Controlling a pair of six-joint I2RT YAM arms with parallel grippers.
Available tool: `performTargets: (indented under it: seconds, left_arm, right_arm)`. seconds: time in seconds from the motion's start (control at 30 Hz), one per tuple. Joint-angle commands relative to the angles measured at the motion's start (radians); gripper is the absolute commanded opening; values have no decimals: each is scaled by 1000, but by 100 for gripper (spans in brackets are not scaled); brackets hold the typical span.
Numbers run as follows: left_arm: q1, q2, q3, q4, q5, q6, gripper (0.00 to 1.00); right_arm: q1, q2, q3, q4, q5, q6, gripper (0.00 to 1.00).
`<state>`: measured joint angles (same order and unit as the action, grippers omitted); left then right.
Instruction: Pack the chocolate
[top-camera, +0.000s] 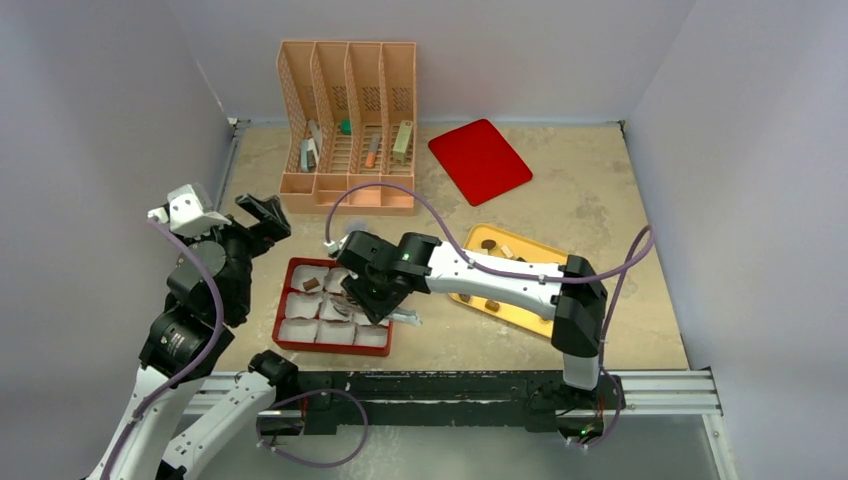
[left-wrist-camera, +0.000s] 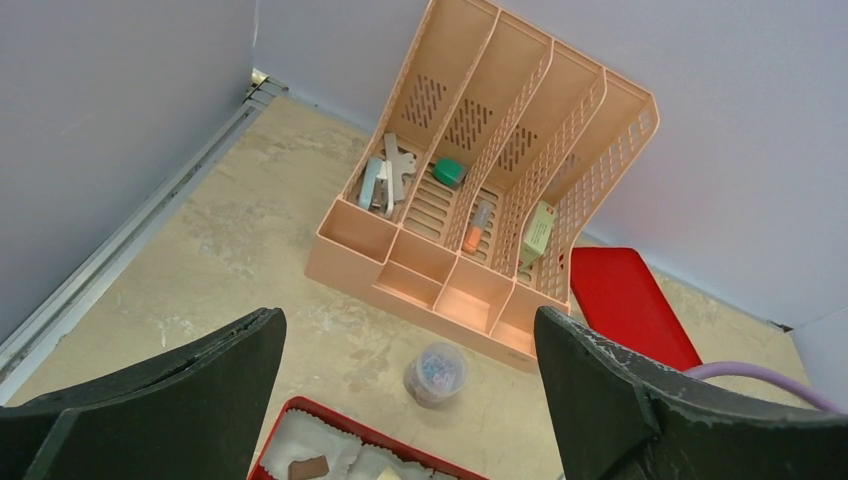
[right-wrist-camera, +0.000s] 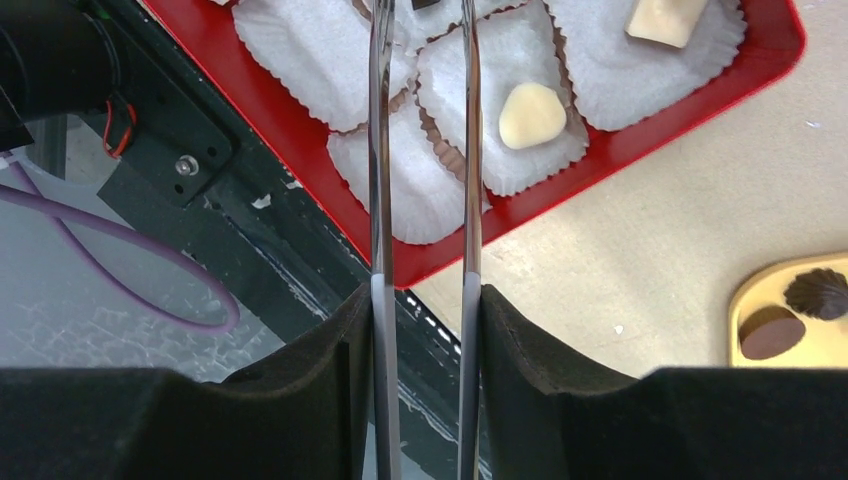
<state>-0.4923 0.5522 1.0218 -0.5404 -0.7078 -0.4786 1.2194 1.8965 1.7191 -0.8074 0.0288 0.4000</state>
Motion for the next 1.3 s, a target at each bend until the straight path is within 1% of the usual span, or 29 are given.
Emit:
performTargets:
  seconds: [0.0, 0.2, 0.33, 0.4, 0.53, 0.67, 0.9, 1.0, 1.13, 1.27]
  left_arm:
    - [-3, 4, -23, 44, -2, 12, 94]
    - [-3, 18, -49, 65, 18, 11, 94]
    - [-3, 26, -60, 80, 52, 14, 94]
    - [-3, 25, -75, 101, 96, 12, 94]
    - [-3, 23, -98, 166, 266, 22, 94]
    - [-3, 46, -118, 189, 347, 15, 94]
    - [-3, 136, -172, 229, 341, 32, 94]
    - [-3, 175, -168, 231, 344, 39, 94]
    - [-3, 187, -171, 225, 349, 43, 94]
    - [-3, 178, -178, 223, 337, 50, 94]
  right_arm:
    - [5, -120, -13, -2, 43, 8, 41]
    - [5, -212, -28, -9, 105, 37, 40]
    - [0, -258, -31, -45, 191, 47, 40]
    - [-8, -266, -26, -83, 235, 56, 40]
    - [-21, -293, -28, -142, 309, 89, 42]
    - [-60, -349, -93, -148, 336, 128, 42]
    - [-158, -451, -235, -177, 363, 182, 41]
    - [-192, -489, -288, -202, 375, 201, 41]
    - [-217, -517, -339, -254, 394, 233, 42]
    - [-239, -551, -403, -244, 383, 246, 43]
